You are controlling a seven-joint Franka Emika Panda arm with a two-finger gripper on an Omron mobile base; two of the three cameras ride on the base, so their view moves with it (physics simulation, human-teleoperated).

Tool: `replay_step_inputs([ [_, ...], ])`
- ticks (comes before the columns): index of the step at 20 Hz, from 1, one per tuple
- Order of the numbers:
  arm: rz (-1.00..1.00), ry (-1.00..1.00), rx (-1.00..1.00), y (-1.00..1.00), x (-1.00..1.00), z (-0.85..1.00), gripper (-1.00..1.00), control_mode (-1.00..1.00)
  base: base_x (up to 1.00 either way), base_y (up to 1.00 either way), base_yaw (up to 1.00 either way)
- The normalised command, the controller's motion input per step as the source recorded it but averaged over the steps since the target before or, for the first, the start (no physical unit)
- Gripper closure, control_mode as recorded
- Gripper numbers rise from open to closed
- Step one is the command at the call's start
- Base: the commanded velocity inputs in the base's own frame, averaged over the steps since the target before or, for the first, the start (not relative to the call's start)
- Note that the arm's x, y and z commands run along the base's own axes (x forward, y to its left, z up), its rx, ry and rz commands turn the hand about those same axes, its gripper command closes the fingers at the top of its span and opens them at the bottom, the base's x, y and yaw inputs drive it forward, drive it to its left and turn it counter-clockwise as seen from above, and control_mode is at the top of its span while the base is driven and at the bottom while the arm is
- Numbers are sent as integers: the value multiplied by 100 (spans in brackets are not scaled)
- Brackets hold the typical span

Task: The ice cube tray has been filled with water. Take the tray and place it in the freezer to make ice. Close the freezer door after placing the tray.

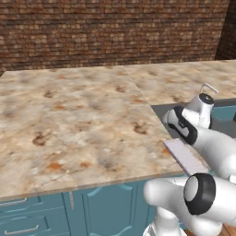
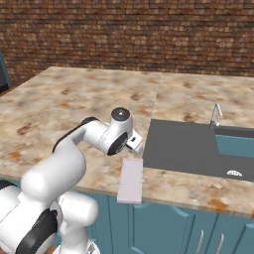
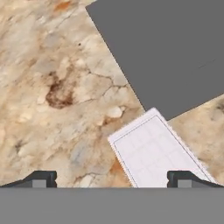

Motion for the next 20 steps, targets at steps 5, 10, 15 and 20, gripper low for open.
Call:
replay_step_inputs([
  [5, -12, -8, 45, -44, -50, 19, -100, -100, 0, 0, 0],
  [10, -18, -2, 15, -28, -100, 9, -100, -100, 0, 0, 0],
  [15, -16, 1, 7, 0, -87, -3, -100, -100, 0, 0, 0],
  [20, -5, 1, 9, 0, -55, -26, -100, -100, 0, 0, 0],
])
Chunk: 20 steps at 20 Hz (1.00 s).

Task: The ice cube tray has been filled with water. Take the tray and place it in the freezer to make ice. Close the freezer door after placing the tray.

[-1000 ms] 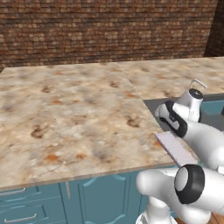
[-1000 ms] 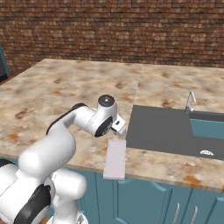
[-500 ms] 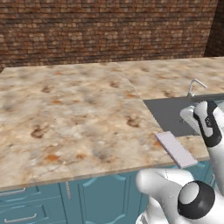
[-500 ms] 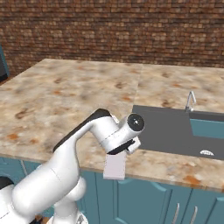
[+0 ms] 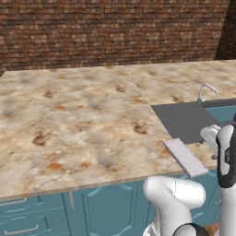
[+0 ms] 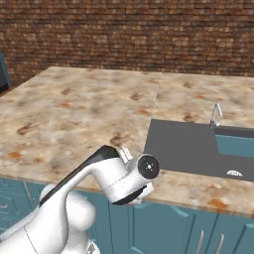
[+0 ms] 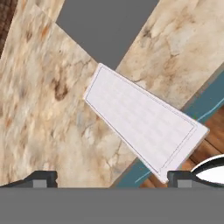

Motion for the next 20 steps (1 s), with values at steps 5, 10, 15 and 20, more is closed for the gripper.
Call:
replay_step_inputs([
  [5, -4, -1, 13, 0, -42, -41, -100, -100, 0, 0, 0],
  [10, 0, 0, 16, -19, -18, -7, -100, -100, 0, 0, 0],
  [15, 2, 0, 20, -59, 0, -17, -100, -100, 0, 0, 0],
  [20, 13, 5, 24, -46, 0, -14, -100, -100, 0, 0, 0],
])
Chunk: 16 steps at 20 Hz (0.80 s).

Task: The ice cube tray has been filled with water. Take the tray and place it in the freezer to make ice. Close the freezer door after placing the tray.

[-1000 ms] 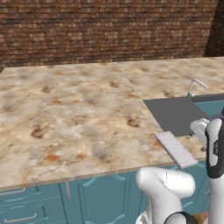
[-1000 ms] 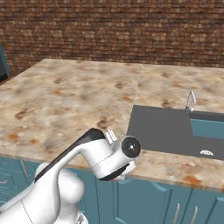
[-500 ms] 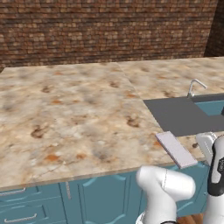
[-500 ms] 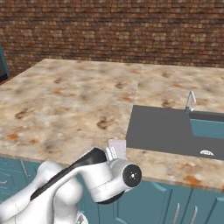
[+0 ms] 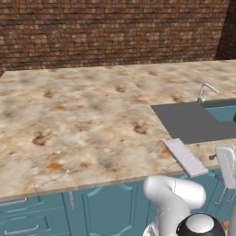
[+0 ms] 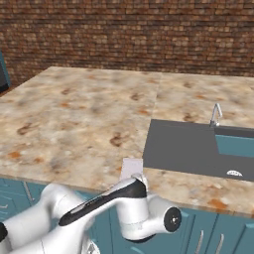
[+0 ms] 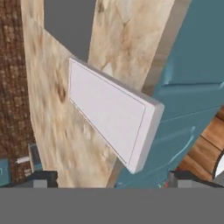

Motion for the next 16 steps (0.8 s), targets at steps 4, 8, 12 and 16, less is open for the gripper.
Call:
replay_step_inputs([
  [4, 15, 7, 27, -32, 0, -30, -100, -100, 0, 0, 0],
  [8, 15, 1, 24, -16, 5, -36, -100, -100, 0, 0, 0],
  [12, 11, -2, 11, 0, 11, -38, -100, -100, 0, 0, 0],
  [16, 5, -9, 0, 1, 23, -27, -100, -100, 0, 0, 0],
])
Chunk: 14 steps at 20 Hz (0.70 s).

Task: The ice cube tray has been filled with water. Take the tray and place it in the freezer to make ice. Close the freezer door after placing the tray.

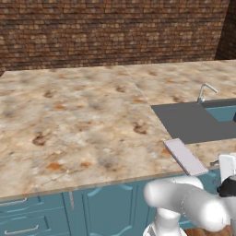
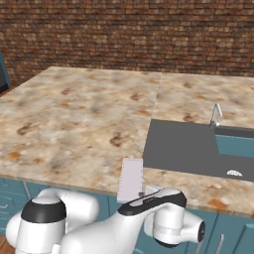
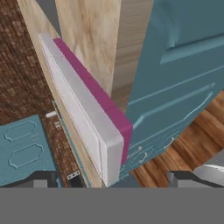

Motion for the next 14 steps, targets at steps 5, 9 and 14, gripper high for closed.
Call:
replay_step_inputs([
  [5, 0, -13, -1, 18, 17, -11, -100, -100, 0, 0, 0],
  [9, -9, -11, -4, 25, -1, 0, -100, -100, 0, 0, 0],
  [14, -16, -1, -1, 21, -6, 0, -100, -100, 0, 0, 0],
])
